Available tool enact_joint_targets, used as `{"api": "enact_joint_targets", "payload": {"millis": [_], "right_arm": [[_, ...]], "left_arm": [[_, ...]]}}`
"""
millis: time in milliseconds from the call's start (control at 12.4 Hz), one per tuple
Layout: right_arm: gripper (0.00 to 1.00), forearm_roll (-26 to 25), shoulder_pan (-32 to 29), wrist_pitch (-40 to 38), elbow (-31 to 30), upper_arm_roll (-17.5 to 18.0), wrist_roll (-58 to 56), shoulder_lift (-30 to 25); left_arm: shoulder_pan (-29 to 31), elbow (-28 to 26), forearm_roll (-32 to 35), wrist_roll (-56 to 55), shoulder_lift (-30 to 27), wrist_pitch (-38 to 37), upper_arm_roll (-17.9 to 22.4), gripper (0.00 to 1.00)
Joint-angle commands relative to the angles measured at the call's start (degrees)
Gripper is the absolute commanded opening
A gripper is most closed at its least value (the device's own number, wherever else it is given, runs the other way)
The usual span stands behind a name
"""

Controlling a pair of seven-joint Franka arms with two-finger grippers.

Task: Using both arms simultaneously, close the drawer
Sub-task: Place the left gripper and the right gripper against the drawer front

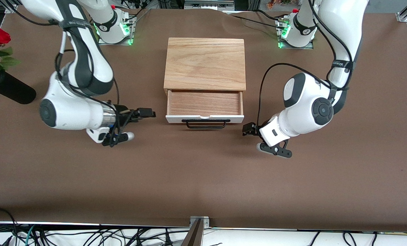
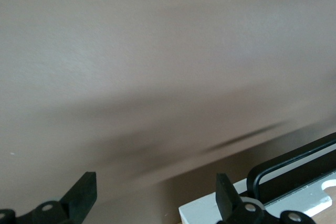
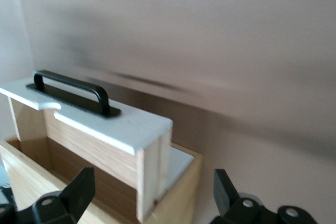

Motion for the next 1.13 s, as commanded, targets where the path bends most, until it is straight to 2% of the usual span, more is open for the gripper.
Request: {"api": "enact_joint_targets", "payload": {"millis": [0, 403, 726, 1048], "right_arm": [[1.00, 4.99, 0.91, 4.41, 1.42, 0.84, -2.02, 4.23], [1.00, 5.71, 3.29, 11.02, 1.77, 0.93, -2.02, 8.19], [1.00, 8.60, 3.20, 10.59, 1.59, 0.93, -4.39, 8.11], [1.00, 8.70, 3.38, 10.24, 1.15, 0.93, -4.40, 8.11]], "left_arm": [[-1.82, 1.11, -1.89, -0.27, 1.74, 0.53, 0.52, 1.00], [-2.79, 1.20, -1.89, -0.19, 3.15, 0.70, 0.52, 1.00], [-3.49, 0.85, -3.20, -0.27, 3.15, 1.32, 0.52, 1.00], [-3.41, -0.56, -3.30, -0.27, 2.80, -0.69, -0.17, 1.00]]}}
